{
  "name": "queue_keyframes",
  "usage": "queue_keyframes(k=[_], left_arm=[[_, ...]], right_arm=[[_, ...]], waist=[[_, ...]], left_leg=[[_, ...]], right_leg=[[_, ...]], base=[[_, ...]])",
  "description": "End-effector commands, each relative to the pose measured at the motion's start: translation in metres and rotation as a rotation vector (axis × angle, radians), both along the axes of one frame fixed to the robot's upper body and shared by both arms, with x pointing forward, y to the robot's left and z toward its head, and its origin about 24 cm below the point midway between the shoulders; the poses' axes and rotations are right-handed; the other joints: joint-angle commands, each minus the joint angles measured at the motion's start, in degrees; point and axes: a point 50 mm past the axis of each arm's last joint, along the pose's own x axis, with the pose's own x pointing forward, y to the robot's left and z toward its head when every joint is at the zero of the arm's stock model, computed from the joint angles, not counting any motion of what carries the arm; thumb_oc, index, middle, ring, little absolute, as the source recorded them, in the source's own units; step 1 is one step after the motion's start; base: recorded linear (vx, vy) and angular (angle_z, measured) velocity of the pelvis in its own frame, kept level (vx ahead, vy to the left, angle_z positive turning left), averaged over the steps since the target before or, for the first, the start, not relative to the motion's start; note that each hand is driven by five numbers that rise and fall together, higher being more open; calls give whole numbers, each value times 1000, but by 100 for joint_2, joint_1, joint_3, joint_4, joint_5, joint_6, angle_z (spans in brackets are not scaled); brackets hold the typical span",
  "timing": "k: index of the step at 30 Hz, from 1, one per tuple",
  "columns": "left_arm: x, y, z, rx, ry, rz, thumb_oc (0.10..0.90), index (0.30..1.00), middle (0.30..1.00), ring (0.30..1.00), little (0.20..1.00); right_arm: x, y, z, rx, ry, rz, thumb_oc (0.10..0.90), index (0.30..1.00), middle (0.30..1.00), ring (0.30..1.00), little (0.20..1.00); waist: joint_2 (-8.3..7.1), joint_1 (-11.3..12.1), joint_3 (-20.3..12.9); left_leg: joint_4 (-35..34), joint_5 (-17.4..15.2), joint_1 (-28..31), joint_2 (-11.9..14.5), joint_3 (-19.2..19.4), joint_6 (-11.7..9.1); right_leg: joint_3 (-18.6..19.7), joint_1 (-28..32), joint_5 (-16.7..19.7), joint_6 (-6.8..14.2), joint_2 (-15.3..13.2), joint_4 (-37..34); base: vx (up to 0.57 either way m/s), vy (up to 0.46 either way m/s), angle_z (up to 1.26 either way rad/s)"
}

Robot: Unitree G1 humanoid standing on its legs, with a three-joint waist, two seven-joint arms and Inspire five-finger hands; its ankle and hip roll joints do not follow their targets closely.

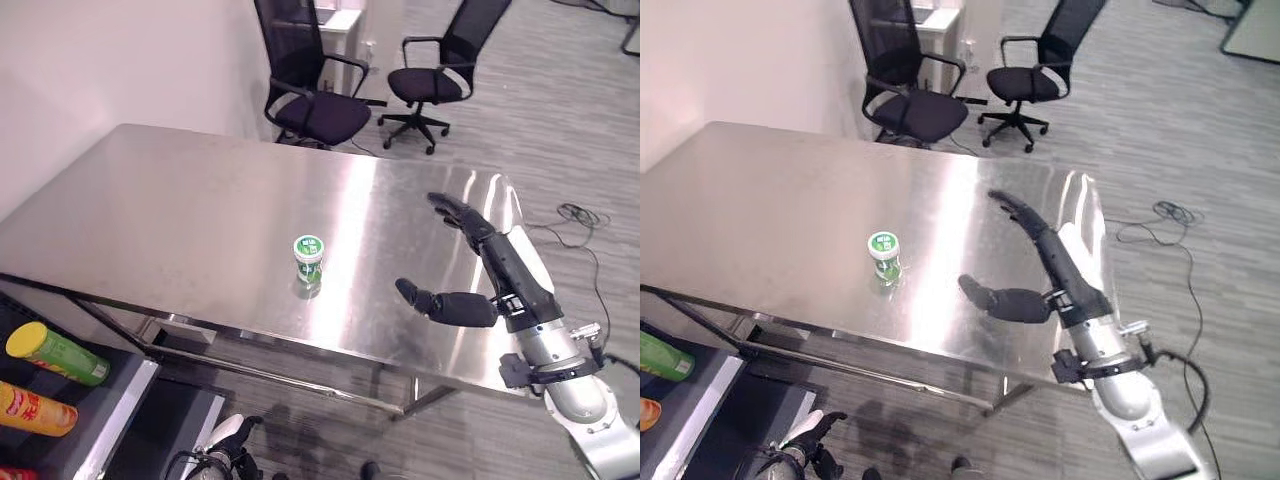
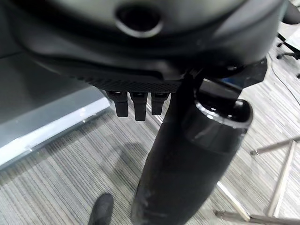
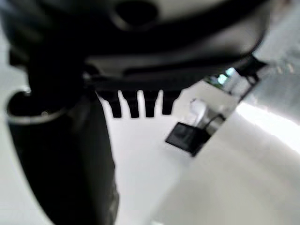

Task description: Put the goods on the table back onto the shelves and tidy them up.

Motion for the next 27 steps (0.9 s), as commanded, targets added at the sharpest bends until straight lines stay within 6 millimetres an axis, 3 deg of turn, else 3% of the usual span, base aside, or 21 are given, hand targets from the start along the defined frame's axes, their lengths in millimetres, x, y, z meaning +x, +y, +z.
queue_keyframes(k=[1, 6, 9, 12, 13, 14, 17, 18, 19, 20, 22, 26, 27], left_arm=[[25, -26, 11, -76, -114, -98, 800, 900, 900, 900, 900], [18, -29, 6, -99, -65, -83, 800, 900, 900, 900, 900], [24, -28, 8, -94, -81, -73, 800, 900, 900, 900, 900], [30, -29, 13, -92, -114, -108, 800, 900, 900, 900, 900], [39, -28, 17, -84, -150, -95, 800, 900, 900, 900, 900], [39, -28, 17, -84, -151, -95, 800, 900, 900, 900, 900], [44, -27, 19, -65, -176, -87, 800, 900, 900, 900, 900], [46, -30, 20, -52, -183, -136, 800, 900, 900, 900, 900], [49, -35, 23, -36, -196, -227, 800, 900, 900, 900, 900], [48, -36, 22, -36, -195, -229, 800, 900, 900, 900, 900], [58, -40, 28, -17, -227, -305, 800, 900, 900, 900, 900], [69, -25, 35, -7, -265, -217, 800, 900, 900, 900, 900], [75, -11, 39, 14, -291, -111, 800, 900, 900, 900, 900]], right_arm=[[-8, -4, 44, 56, -180, 102, 800, 900, 900, 900, 900], [2, -6, 38, 74, -75, 160, 800, 900, 900, 900, 900], [2, -5, 41, 67, -73, 174, 800, 900, 900, 900, 900], [1, -8, 43, 66, -96, 156, 800, 900, 900, 900, 900], [2, -9, 43, 52, -113, 126, 800, 900, 900, 900, 900], [2, -9, 43, 52, -114, 125, 800, 900, 900, 900, 900], [1, -7, 46, 35, -164, 87, 800, 900, 900, 900, 900], [-1, -10, 49, 31, -201, 50, 800, 900, 900, 900, 900], [-1, -13, 51, 14, -220, 20, 800, 900, 900, 900, 900], [-2, -13, 51, 13, -218, 18, 800, 900, 900, 900, 900], [-7, -14, 49, 12, -229, -16, 800, 900, 900, 900, 900], [-6, -9, 46, -5, -256, -49, 800, 900, 900, 900, 900], [2, 0, 48, -9, -289, -52, 800, 900, 900, 900, 900]], waist=[[-184, 9, -231], [-127, 67, -323], [-134, 83, -293], [-180, 95, -139], [-196, 78, -82], [-193, 66, -77], [-200, 32, -111], [-148, 14, -113], [-11, -70, -161], [-7, -35, -168], [172, -160, -225], [116, -152, -174], [3, -67, -30]], left_leg=[[9, -75, 144, 573, 196, -505], [-6, -6, 188, 676, 119, -601], [113, 3, 86, 710, 30, -635], [1078, -181, -377, 735, -229, -713], [1248, -80, -505, 903, -407, -832], [1266, -85, -518, 912, -425, -839], [801, 24, -396, 1315, -588, -889], [353, 292, -384, 1628, -650, -953], [37, 325, -316, 1781, -344, -999], [0, 332, -276, 1782, -304, -1004], [11, 228, -244, 1497, -35, -1026], [102, 4, -316, 1107, 91, -856], [85, -127, -306, 949, 380, -743]], right_leg=[[-46, 806, 599, 526, -221, -1142], [-205, 1039, 562, 465, -163, -1295], [-276, 1119, 466, 407, -163, -1257], [-341, 1192, 393, 346, -247, -1191], [-315, 1195, 384, 357, -329, -1193], [-327, 1197, 381, 352, -320, -1191], [-293, 1053, 354, 495, -553, -1181], [-292, 922, 269, 605, -698, -1154], [-367, 934, 193, 711, -829, -1176], [-341, 931, 191, 714, -826, -1176], [-235, 955, 369, 807, -1134, -1243], [-93, 748, 658, 938, -1494, -1160], [-269, 402, 1028, 952, -1691, -1019]], base=[[81, -114, 15], [38, -75, 28], [14, -58, 19], [2, -16, 40], [-3, 65, 29], [17, 129, 23], [61, 245, 12], [156, 551, -13], [134, 469, -22], [173, 567, -10], [145, 456, -2], [68, 288, -33], [-95, 105, -24]])
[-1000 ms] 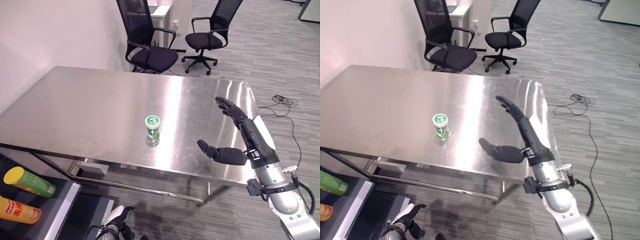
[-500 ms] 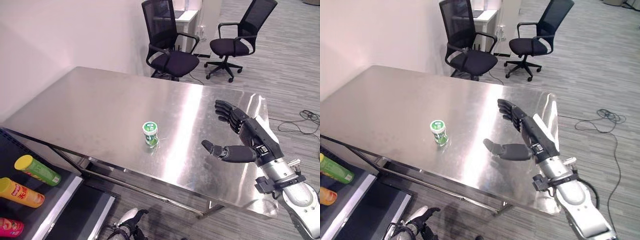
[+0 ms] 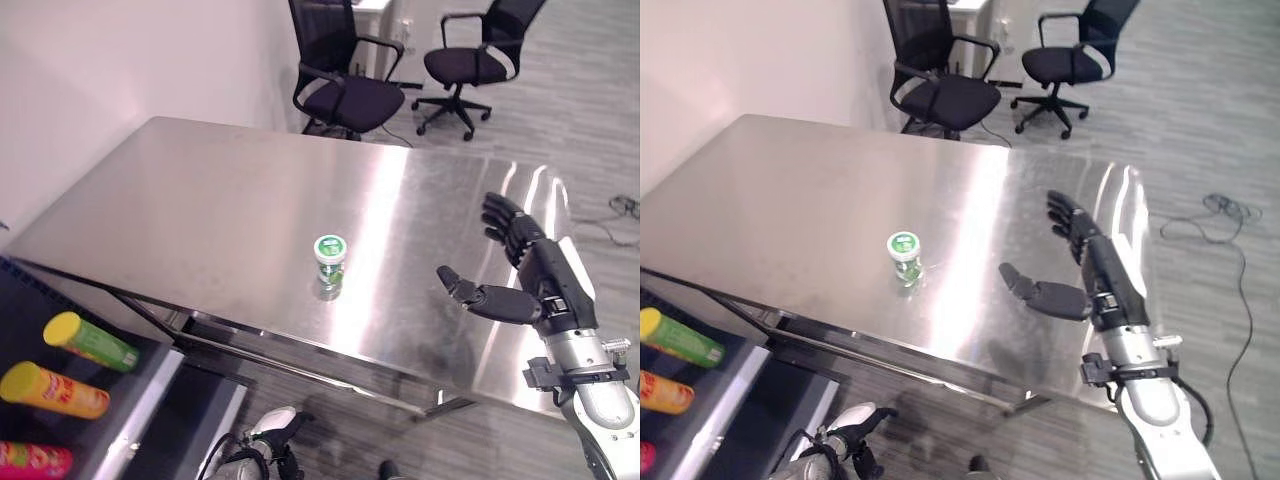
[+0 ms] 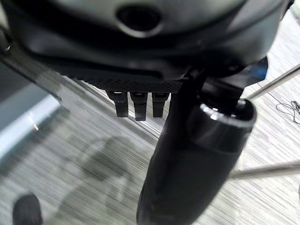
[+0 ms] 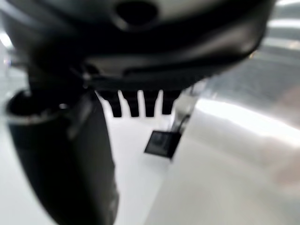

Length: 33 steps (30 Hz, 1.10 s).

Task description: Put the goods on the table back onto the shelves and tidy them up.

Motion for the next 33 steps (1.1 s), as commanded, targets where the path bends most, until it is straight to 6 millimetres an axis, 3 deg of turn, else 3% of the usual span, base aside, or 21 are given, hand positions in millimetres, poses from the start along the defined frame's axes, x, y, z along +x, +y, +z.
queue_keyframes(k=[1, 3, 4, 5, 6, 7, 9, 17, 26, 33], left_arm=[[43, 39, 26, 39, -177, 185, 800, 900, 900, 900, 900], [43, 49, 27, 53, -182, 230, 800, 900, 900, 900, 900], [41, 50, 27, 63, -181, 218, 800, 900, 900, 900, 900], [40, 52, 27, 63, -178, 214, 800, 900, 900, 900, 900], [40, 52, 27, 63, -177, 214, 800, 900, 900, 900, 900], [38, 52, 26, 48, -168, 216, 800, 900, 900, 900, 900], [34, 50, 23, 49, -148, 194, 800, 900, 900, 900, 900], [19, 38, 15, 21, -99, 135, 800, 900, 900, 900, 900], [20, 36, 14, 3, -73, 153, 800, 900, 900, 900, 900], [21, 33, 13, 4, -57, 156, 800, 900, 900, 900, 900]], right_arm=[[7, 33, 68, -99, -381, 128, 800, 900, 900, 900, 900], [12, 42, 67, -79, -392, 149, 800, 900, 900, 900, 900], [11, 43, 67, -70, -391, 153, 800, 900, 900, 900, 900], [10, 42, 65, -73, -383, 146, 800, 900, 900, 900, 900], [9, 42, 64, -72, -382, 145, 800, 900, 900, 900, 900], [5, 39, 64, -106, -397, 108, 800, 900, 900, 900, 900], [-1, 38, 68, -117, -426, 106, 800, 900, 900, 900, 900], [-5, 30, 67, -192, -413, 58, 800, 900, 900, 900, 900], [18, 26, 46, 69, -155, 263, 800, 900, 900, 900, 900], [32, 22, 44, 107, -55, 312, 800, 900, 900, 900, 900]], waist=[[-353, 347, 23], [-447, 459, 92], [-495, 436, 94], [-547, 397, 91], [-549, 410, 88], [-550, 352, 94], [-576, 378, 66], [-527, 483, -126], [-600, 708, -295], [-670, 802, -345]], left_leg=[[148, -377, -54, 351, 63, -122], [105, -457, 15, 290, 438, -49], [85, -464, 30, 258, 505, -36], [59, -457, 72, 235, 549, -12], [60, -460, 77, 240, 560, -16], [45, -459, 114, 213, 483, -14], [38, -483, 254, 226, 540, -30], [-6, -383, 371, 361, 364, -139], [-10, -405, 481, 353, 202, -187], [-11, -458, 514, 292, 161, -181]], right_leg=[[64, 325, 797, 297, -600, -620], [-565, 188, 980, 264, -674, -521], [-577, 148, 929, 245, -501, -442], [-440, 86, 846, 242, -256, -404], [-427, 76, 838, 239, -250, -391], [20, 22, 778, 310, -32, -408], [120, 128, 760, 272, 53, -672], [-313, 545, 731, 268, 113, -989], [-560, 891, 689, 271, 87, -1075], [-589, 937, 735, 310, 27, -1077]], base=[[-129, 137, -54], [-76, 77, -70], [-25, 44, -58], [8, 11, -59], [90, 17, -41], [103, 16, -4], [124, -46, 29], [66, -60, 7], [26, -14, 17], [8, 5, 5]])
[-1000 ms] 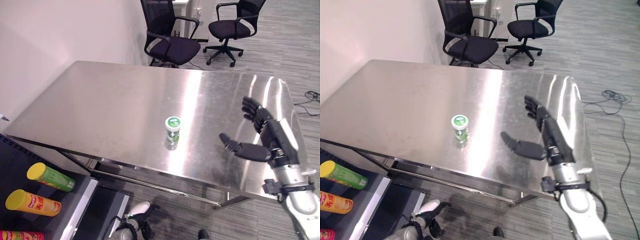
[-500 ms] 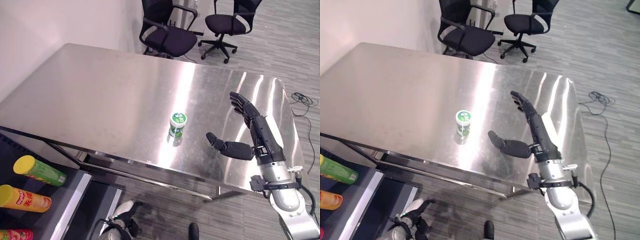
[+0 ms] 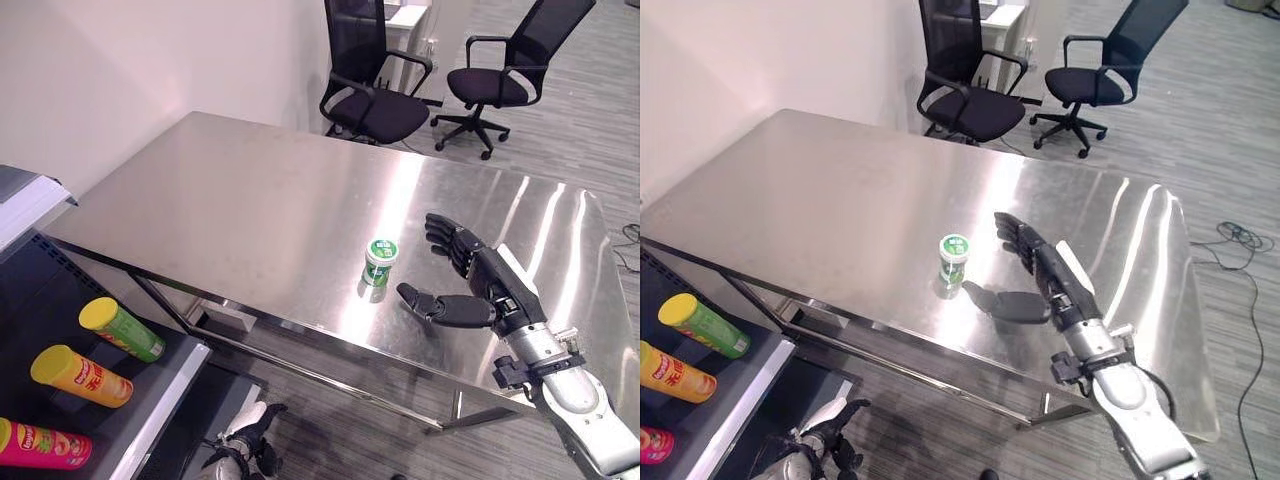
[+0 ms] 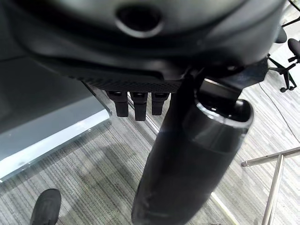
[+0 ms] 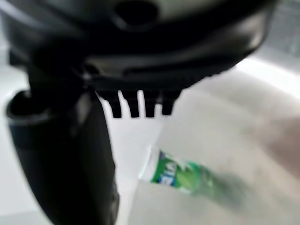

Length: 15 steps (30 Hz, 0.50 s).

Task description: Put the goods on the table back onto the shelves and tidy them up.

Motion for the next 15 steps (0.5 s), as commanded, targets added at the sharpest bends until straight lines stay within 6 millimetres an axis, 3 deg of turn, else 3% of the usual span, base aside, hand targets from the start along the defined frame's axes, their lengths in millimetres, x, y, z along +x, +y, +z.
queue_keyframes(k=[1, 15], left_arm=[[36, 4, 16, -3, -102, 10, 800, 900, 900, 900, 900], [34, -3, 14, -17, -86, -15, 800, 900, 900, 900, 900]], right_arm=[[10, 10, 52, 86, -233, 73, 800, 900, 900, 900, 900], [31, 11, 48, 83, -146, 100, 800, 900, 900, 900, 900]], waist=[[-343, 159, -145], [-379, 350, -172]], left_leg=[[10, -378, 370, 240, 113, -215], [10, -431, 386, 154, 44, -179]], right_leg=[[74, 153, -79, 171, -214, 318], [35, 195, -2, 215, -301, 268]], base=[[0, 0, 0], [0, 0, 0]])
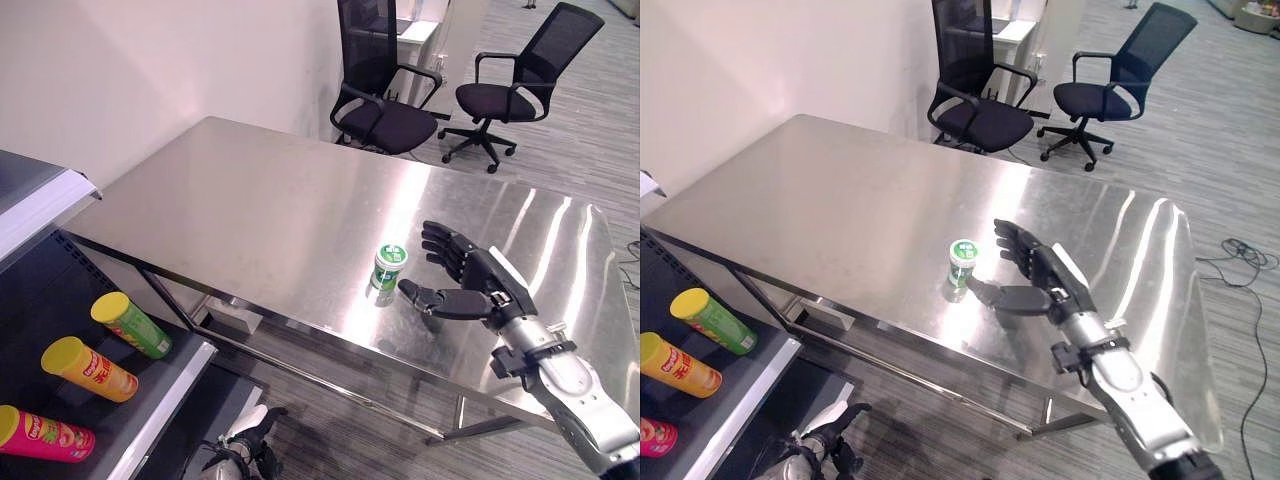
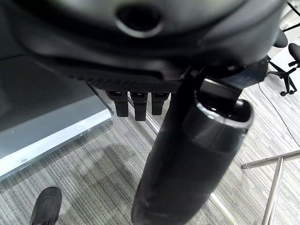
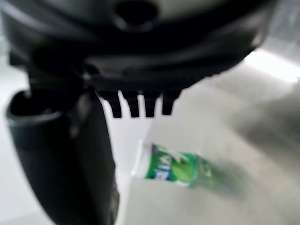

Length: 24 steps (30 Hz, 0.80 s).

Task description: Put the goods on the table back onto the shelves and tidy them up.

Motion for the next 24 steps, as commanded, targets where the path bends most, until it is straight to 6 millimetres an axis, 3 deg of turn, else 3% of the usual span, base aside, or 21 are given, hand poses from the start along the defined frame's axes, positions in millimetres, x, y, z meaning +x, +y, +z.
queue_keyframes(k=[1, 24], left_arm=[[34, -2, 15, -15, -99, -8, 800, 900, 900, 900, 900], [27, -7, 11, -6, -68, -45, 800, 900, 900, 900, 900]], right_arm=[[12, 11, 57, 57, -233, 96, 800, 900, 900, 900, 900], [53, 23, 46, -42, -107, 99, 800, 900, 900, 900, 900]], waist=[[-359, 201, -125], [-455, 446, -91]], left_leg=[[10, -429, 364, 224, 90, -181], [10, -502, 408, 189, 60, -157]], right_leg=[[34, 169, 0, 217, -246, 267], [-11, 236, 68, 259, -281, 226]], base=[[0, 0, 0], [5, 3, 2]])
